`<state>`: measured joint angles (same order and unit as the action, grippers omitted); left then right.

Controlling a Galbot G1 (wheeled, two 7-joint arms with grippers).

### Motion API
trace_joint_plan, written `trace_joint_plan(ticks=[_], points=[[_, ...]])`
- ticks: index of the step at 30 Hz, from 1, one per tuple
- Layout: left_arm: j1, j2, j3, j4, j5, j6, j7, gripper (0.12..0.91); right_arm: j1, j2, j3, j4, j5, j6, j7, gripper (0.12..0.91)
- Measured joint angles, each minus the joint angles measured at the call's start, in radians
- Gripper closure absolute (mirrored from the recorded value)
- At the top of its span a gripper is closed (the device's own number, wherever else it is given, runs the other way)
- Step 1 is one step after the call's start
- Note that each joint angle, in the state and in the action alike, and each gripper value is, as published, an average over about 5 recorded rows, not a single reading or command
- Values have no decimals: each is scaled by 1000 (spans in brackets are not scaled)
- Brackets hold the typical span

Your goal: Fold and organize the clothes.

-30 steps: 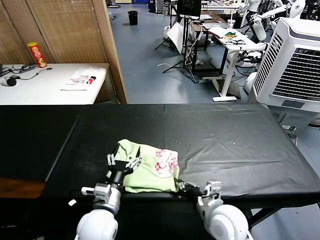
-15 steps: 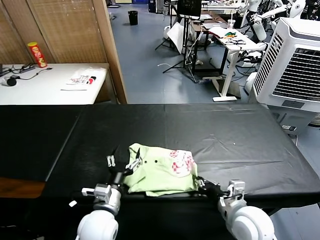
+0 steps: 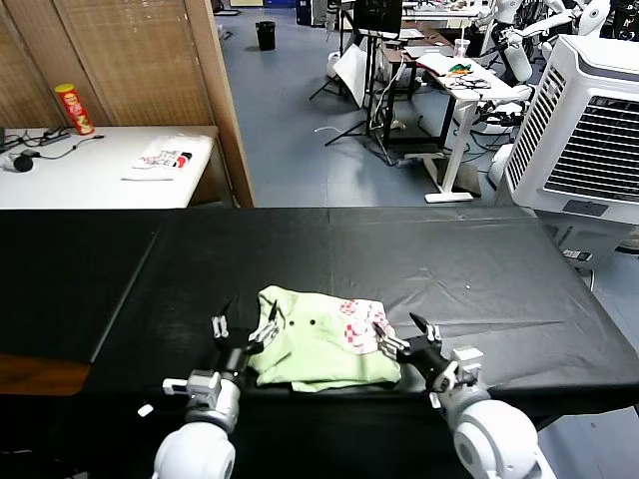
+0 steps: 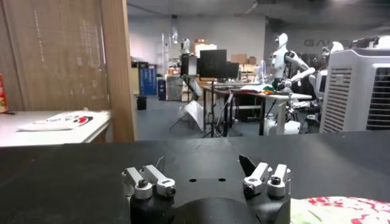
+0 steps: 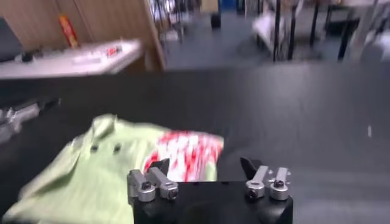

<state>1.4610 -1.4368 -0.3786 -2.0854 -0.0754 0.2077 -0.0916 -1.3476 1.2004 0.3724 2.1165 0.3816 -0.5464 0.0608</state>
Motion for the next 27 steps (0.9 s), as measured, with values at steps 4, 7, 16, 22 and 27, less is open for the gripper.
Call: trace_joint_plan(ticks=[4, 7, 16, 22, 27], points=[[11, 0, -12, 0, -7, -8, -3, 232, 19, -2, -16, -56, -102, 15, -29, 227], [13, -3, -15, 1, -11, -10, -4, 232, 23, -4, -26, -88, -183, 21, -54, 227], [31, 5, -29, -3, -94, -31, 3, 232, 13, -7, -3, -86, -240, 172, -28, 227], [69, 52, -47, -2, -135, -86, -22, 232, -44, -9, 38, -22, -241, 272, -6, 227], [115, 103, -54, -38, -169, -85, -68, 232, -141, 6, 64, 25, -262, 351, 27, 227]])
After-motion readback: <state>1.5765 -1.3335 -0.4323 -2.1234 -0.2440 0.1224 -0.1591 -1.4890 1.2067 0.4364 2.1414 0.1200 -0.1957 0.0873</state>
